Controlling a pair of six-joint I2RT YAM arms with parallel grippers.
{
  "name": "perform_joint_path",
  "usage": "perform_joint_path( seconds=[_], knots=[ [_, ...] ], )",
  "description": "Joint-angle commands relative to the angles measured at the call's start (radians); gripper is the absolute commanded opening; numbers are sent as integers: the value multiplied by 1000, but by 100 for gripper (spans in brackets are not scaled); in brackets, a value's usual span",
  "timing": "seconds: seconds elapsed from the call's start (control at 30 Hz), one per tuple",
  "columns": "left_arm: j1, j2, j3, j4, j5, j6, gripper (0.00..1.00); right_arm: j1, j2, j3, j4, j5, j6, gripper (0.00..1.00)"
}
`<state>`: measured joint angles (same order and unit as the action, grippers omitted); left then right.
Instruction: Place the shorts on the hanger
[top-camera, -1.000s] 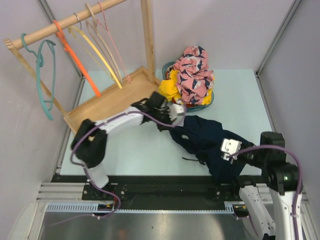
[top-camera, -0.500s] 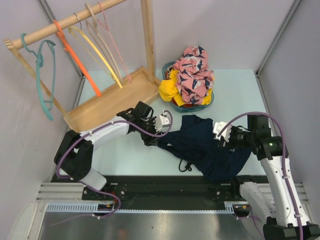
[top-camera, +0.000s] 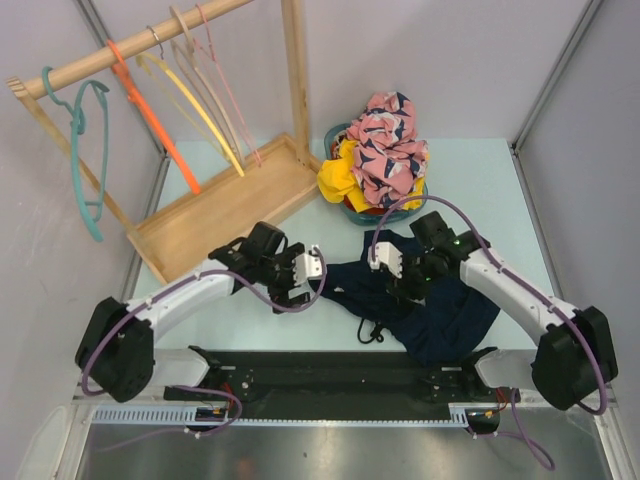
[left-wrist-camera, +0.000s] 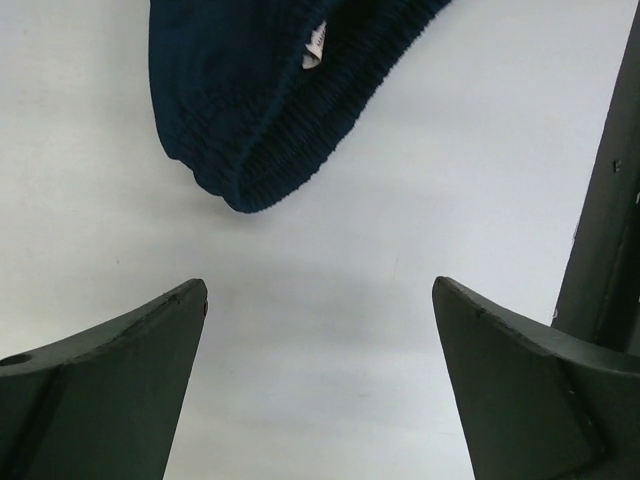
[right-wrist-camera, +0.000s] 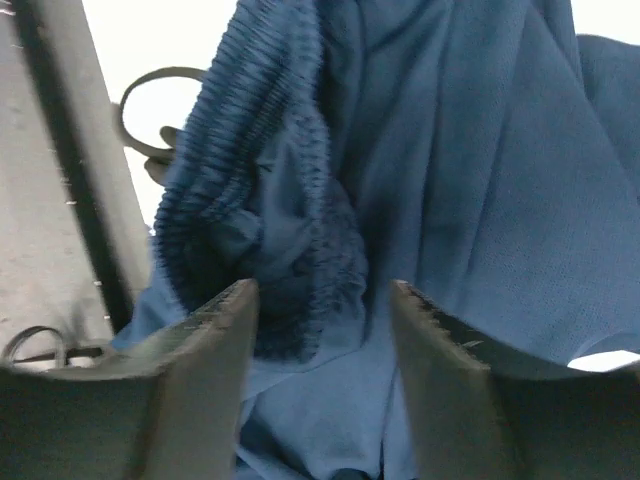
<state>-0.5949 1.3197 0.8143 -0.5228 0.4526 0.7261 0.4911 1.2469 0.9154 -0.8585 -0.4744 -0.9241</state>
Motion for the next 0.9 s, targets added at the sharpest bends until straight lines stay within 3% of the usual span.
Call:
perform_joint_path(
  seconds=[0.0, 0.13, 0.17, 0.23, 0.27, 0.53, 0.87],
  knots=[
    [6, -88, -78, 84, 18, 99, 100, -5, 48, 7, 29, 48, 4, 55],
    [6, -67, -102, 194, -14, 111, 100, -8, 54, -13, -42, 59, -15, 40],
    [4, -57, -104, 219, -14, 121, 100, -6, 48, -19, -42, 66, -13, 30],
    [-2, -27, -106, 295, -14, 125, 100, -6, 37, -32, -37, 92, -4, 19],
    [-8, -16, -106, 320, -20, 134, 100, -8, 36, -32, -39, 100, -2, 1],
    [-129, 94, -126, 441, -90, 305, 100, -124, -79, -32, -39, 122, -10, 0],
    [-206, 226, -27, 518, -144, 191, 100, -221, -179, -30, 7, 175, 50, 0]
  ],
)
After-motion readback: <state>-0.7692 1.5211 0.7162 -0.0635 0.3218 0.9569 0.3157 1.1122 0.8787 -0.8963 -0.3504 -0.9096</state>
